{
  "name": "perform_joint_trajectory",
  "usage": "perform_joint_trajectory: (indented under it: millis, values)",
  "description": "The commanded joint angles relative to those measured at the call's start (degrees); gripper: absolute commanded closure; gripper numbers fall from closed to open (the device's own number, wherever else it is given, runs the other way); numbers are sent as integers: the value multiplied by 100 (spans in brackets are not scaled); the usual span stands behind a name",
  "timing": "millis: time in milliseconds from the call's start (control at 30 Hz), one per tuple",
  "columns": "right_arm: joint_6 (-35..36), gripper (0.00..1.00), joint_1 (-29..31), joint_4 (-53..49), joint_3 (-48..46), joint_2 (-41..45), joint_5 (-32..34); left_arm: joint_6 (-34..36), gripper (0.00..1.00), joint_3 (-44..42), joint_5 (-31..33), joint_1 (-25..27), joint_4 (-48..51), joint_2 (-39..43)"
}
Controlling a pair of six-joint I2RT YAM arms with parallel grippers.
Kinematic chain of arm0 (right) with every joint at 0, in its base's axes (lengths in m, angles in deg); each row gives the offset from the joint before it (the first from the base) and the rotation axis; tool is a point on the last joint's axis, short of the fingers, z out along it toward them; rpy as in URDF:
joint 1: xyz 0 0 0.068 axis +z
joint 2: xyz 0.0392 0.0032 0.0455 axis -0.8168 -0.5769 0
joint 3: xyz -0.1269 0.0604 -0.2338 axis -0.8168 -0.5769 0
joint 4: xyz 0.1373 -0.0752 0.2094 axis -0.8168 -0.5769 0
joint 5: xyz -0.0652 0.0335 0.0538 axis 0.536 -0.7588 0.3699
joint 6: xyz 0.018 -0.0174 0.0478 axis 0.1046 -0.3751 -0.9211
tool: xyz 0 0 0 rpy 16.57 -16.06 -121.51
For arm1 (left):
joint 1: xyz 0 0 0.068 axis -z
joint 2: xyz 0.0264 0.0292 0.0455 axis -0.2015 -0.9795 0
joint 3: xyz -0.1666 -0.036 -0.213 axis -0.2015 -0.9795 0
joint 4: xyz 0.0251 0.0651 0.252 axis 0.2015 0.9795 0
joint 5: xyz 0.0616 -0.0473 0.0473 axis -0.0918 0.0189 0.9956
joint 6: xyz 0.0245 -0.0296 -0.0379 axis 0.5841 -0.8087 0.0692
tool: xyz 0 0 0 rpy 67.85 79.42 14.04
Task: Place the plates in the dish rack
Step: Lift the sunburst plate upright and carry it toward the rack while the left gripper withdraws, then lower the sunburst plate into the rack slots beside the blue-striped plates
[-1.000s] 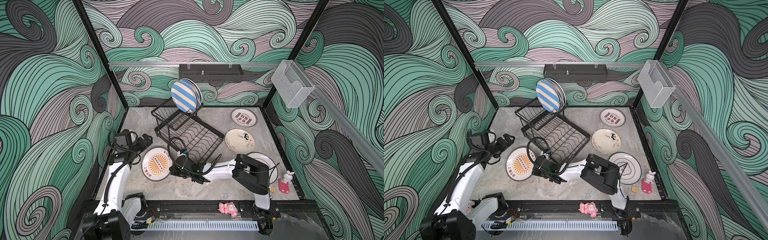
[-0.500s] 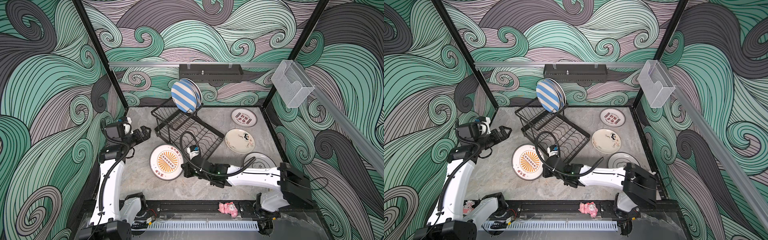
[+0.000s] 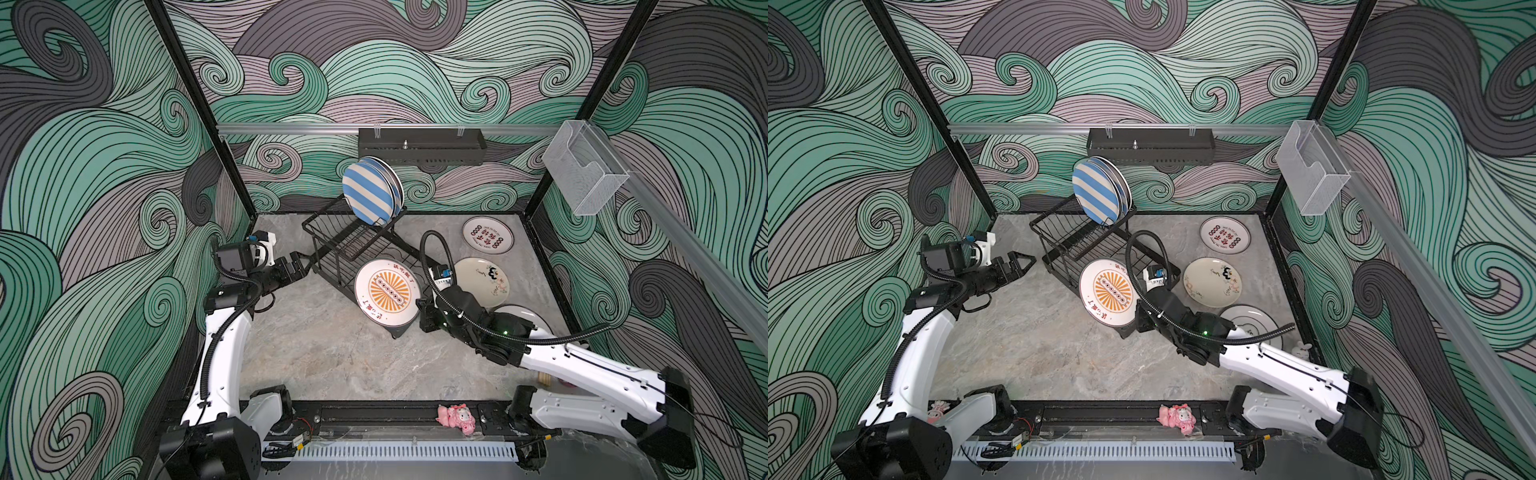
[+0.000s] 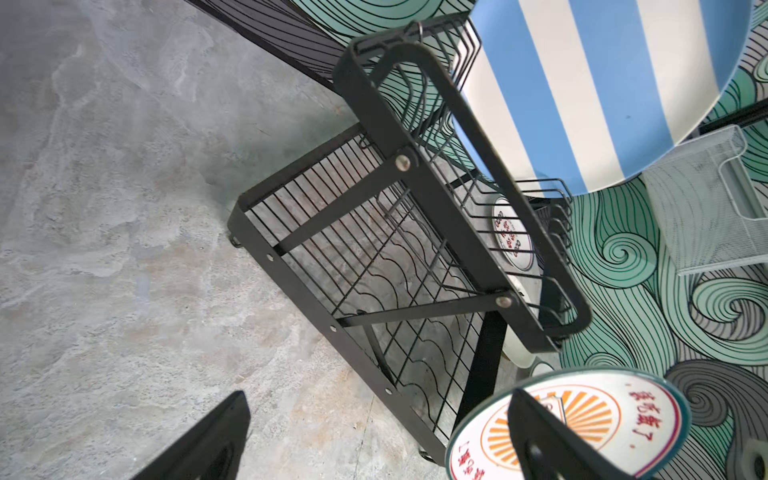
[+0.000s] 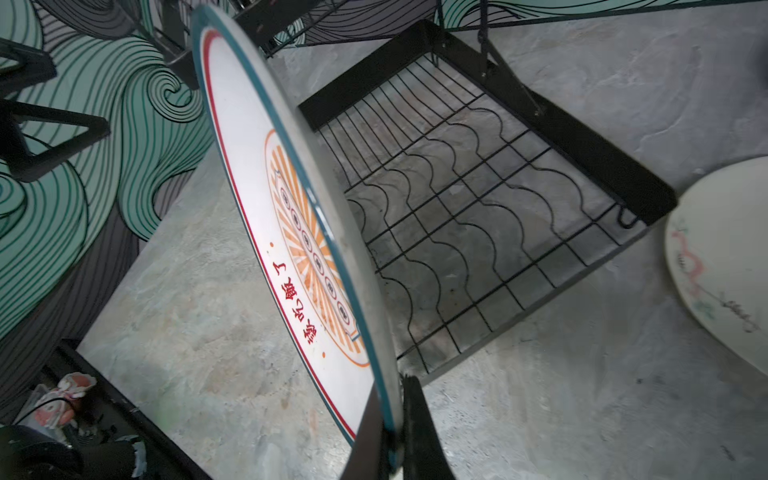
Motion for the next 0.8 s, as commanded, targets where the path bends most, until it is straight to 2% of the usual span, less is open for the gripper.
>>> perform_joint_trajectory:
  millis: [0, 200, 467, 767]
  values:
    - [682, 100, -217, -596, 482, 333, 164, 201, 2, -32, -344, -19, -91, -20]
    - [1669, 100, -498, -931, 1310, 291, 792, 222, 2, -183, -538, 120, -202, -2]
    - [2795, 100, -691, -708, 2699, -448, 1293, 228, 1, -327, -575, 406, -277, -71]
    - [3807, 100, -764, 296, 3863, -1434, 1895, 208, 1, -420, -489, 592, -321, -27]
